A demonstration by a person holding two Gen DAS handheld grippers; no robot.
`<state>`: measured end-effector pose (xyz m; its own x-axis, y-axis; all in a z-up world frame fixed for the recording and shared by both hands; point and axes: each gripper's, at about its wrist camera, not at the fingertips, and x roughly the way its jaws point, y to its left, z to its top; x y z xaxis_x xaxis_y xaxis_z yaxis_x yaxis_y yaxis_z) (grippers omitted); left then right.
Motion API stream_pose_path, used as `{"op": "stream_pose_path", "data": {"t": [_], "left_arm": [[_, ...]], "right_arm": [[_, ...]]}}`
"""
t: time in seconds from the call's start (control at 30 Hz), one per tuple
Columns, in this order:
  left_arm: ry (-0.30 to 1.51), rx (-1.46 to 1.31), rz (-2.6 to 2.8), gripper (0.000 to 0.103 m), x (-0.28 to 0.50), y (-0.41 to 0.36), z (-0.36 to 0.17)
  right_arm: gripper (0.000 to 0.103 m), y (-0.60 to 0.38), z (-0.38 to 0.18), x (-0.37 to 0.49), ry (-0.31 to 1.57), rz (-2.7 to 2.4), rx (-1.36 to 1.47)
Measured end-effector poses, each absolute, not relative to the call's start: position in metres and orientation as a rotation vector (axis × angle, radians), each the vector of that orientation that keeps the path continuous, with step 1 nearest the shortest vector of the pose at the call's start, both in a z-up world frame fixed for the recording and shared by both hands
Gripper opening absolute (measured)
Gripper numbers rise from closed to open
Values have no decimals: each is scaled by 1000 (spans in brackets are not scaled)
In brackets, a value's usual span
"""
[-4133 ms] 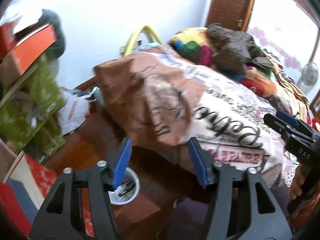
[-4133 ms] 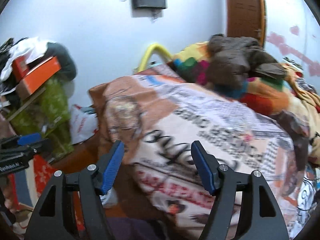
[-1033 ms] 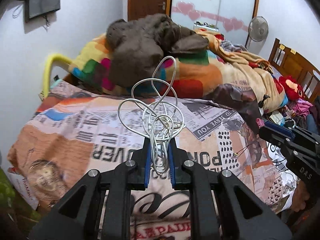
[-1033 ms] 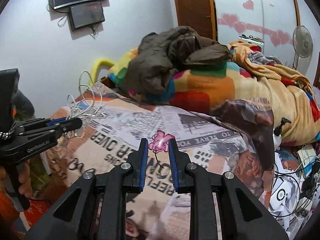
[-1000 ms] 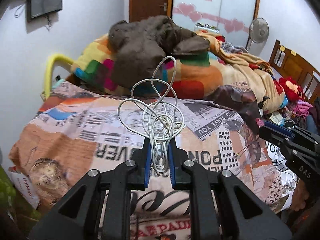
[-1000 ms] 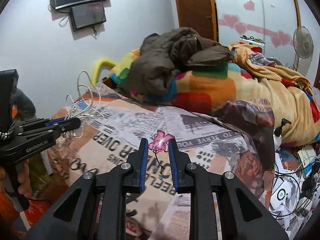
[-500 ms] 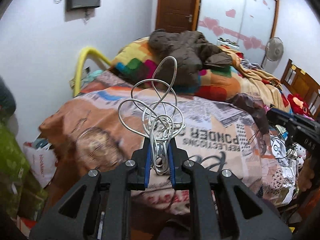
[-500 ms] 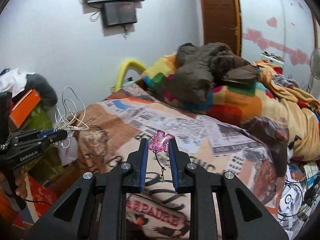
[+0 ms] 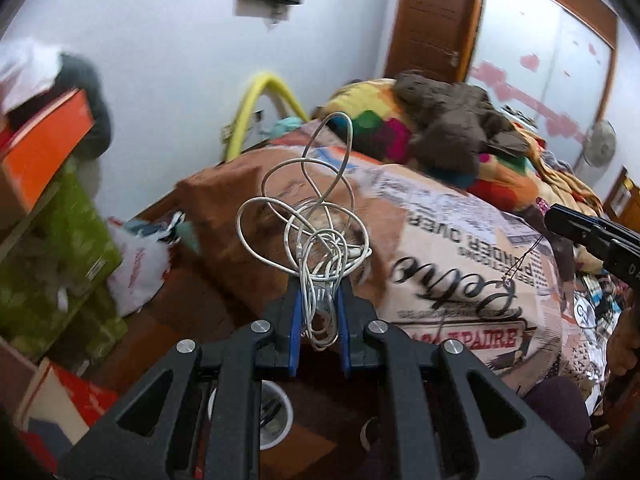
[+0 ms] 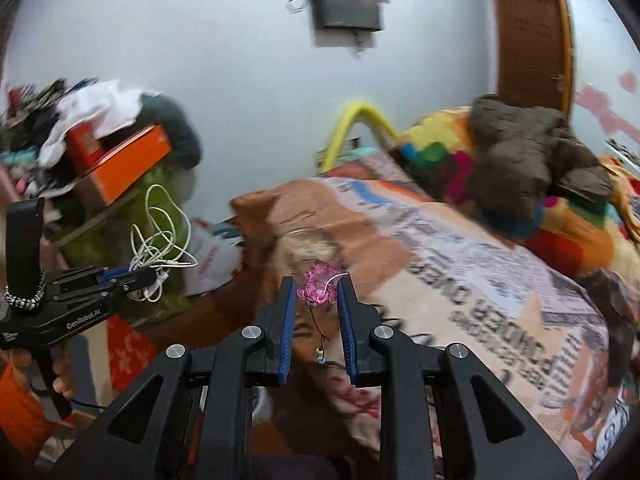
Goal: Collect trash
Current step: 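Lift the earphones and pink charm and carry both over the white bin, then open the left gripper to drop the earphones while the right drops the charm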
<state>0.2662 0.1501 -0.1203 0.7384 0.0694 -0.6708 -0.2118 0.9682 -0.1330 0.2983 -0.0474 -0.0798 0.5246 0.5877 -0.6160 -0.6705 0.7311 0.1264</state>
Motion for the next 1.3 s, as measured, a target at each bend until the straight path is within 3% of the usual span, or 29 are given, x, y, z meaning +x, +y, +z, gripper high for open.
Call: {"op": "stream_pose_path", "data": {"t": [0.57,1.3], "left_arm": [[787,-398,362,15,185,250,-212],[1214,-677,310,16,203,265,-434]], "right_arm": [[19,95,-154,251,866,1016,-263],[19,174,-311,260,1287,1012,-418]]}}
